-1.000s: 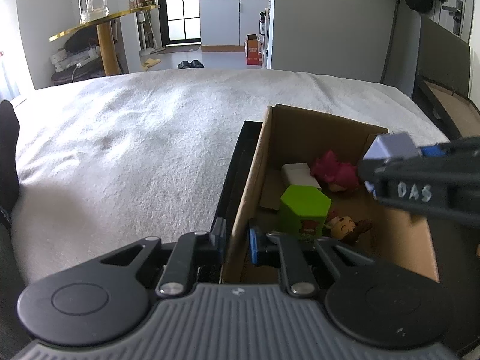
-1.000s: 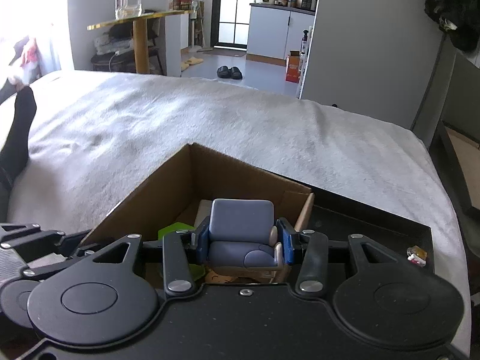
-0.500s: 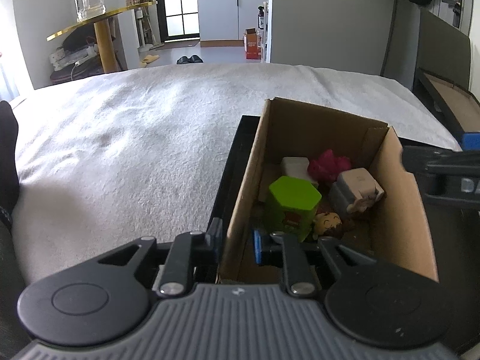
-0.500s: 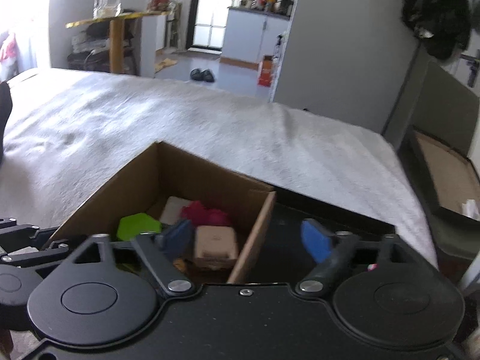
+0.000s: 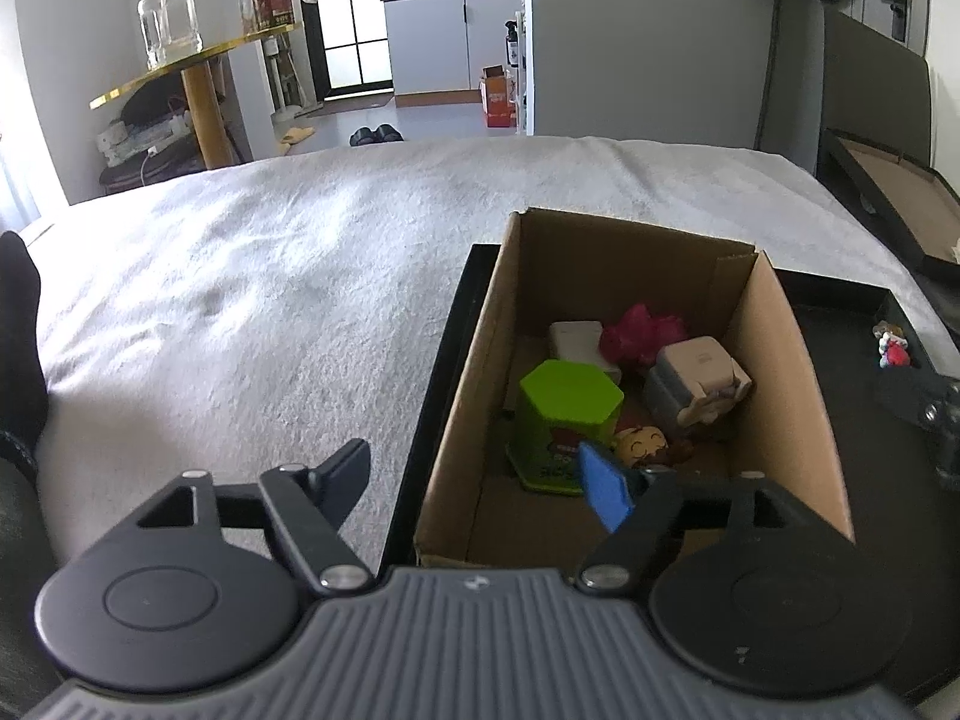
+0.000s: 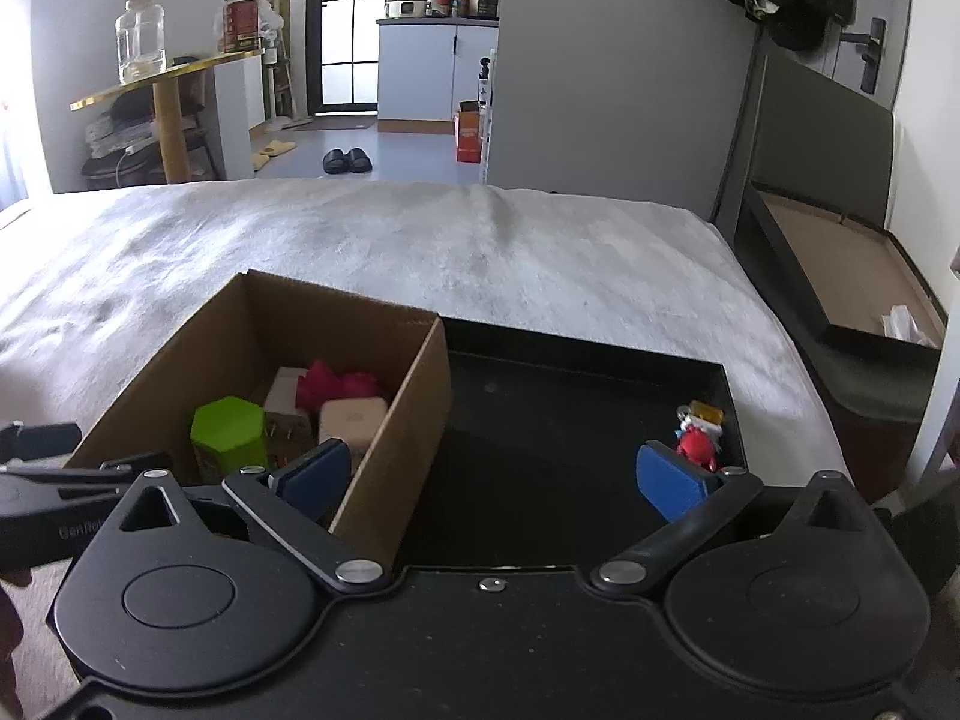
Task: Organize rigid objects
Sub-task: 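Move the right gripper across the tray to the red crab toy, then close the right gripper on the red crab toy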
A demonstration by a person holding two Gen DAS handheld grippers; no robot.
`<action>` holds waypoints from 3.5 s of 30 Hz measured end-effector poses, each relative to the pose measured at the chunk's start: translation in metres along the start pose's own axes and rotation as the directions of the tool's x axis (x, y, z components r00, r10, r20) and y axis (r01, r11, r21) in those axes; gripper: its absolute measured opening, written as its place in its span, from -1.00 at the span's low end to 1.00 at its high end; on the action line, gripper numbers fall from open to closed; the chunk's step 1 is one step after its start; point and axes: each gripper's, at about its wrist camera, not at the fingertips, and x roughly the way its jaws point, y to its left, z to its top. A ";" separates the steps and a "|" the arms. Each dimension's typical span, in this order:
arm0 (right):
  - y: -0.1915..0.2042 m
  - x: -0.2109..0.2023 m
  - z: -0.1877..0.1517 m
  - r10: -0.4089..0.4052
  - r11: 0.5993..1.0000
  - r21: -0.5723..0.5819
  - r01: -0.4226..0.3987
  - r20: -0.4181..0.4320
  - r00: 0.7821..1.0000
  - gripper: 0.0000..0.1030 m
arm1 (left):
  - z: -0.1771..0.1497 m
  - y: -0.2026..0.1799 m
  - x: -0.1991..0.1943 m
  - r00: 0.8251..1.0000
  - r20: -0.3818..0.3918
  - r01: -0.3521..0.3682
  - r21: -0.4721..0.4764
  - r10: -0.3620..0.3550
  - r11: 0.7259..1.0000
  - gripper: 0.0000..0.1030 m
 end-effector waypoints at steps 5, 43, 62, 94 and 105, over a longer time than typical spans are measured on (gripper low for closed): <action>-0.005 -0.004 -0.006 0.001 1.000 0.001 -0.001 -0.012 1.000 1.00 | 0.000 -0.002 -0.002 1.000 0.002 -0.005 0.004 0.005 1.000 0.50; -0.087 0.057 -0.026 -0.081 0.966 0.239 0.093 -0.061 0.995 0.49 | 0.002 -0.016 0.009 0.997 0.007 -0.079 0.047 0.079 0.996 0.53; -0.099 0.108 -0.028 -0.117 0.944 0.300 0.136 -0.082 0.990 0.29 | 0.004 -0.010 0.017 0.996 -0.004 -0.094 0.010 0.094 0.996 0.53; -0.115 0.136 -0.029 -0.204 0.915 0.331 0.229 -0.108 0.973 0.15 | 0.004 -0.005 0.021 0.995 -0.015 -0.102 -0.012 0.102 0.995 0.53; -0.116 0.140 -0.028 -0.213 0.931 0.281 0.233 -0.098 0.972 -0.38 | 0.003 -0.006 0.022 0.995 -0.020 -0.102 -0.007 0.102 0.995 0.53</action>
